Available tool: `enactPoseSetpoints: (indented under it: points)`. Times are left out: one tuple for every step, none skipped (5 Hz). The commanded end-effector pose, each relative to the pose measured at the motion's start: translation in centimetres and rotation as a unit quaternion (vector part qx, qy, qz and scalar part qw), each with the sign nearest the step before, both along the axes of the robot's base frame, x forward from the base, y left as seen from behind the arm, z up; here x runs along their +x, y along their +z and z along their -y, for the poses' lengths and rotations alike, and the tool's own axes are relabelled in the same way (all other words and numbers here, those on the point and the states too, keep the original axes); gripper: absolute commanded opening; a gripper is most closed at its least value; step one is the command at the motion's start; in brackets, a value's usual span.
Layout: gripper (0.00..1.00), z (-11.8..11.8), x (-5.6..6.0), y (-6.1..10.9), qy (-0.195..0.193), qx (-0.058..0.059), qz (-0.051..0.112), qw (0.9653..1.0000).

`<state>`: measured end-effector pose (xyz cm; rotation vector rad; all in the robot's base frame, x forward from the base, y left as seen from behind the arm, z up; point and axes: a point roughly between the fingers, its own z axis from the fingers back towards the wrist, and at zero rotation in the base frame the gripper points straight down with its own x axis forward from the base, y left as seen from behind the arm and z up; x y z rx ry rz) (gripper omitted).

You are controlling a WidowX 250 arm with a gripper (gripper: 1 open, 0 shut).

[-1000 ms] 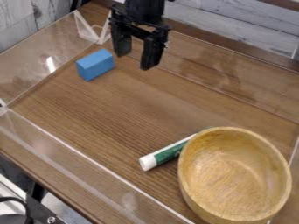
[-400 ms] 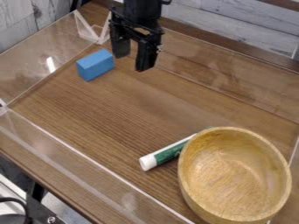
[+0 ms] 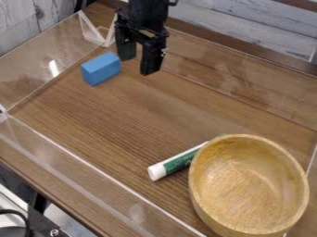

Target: Put the blue block in the brown bowl

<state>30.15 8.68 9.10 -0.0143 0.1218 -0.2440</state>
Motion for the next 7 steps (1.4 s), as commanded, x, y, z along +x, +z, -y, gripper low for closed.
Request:
enactPoseSetpoints:
  points:
    - [1.00, -1.0, 1.1, 1.4, -0.009, 0.010, 0.030, 0.9995]
    - [1.00, -1.6, 1.3, 1.1, -0.021, 0.011, 0.031, 0.9993]
    - [1.00, -2.2, 1.6, 0.8, -0.033, 0.012, 0.032, 0.9989]
    - [1.00, -2.9, 1.9, 0.6, -0.045, 0.013, 0.034, 0.9983]
    - [1.00, -3.6, 2.2, 0.3, -0.057, 0.014, 0.037, 0.9976]
    - [1.00, -4.3, 2.5, 0.0, -0.068, 0.016, 0.041, 0.9967]
    - [1.00, -5.1, 2.8, -0.3, -0.074, 0.018, 0.046, 0.9961]
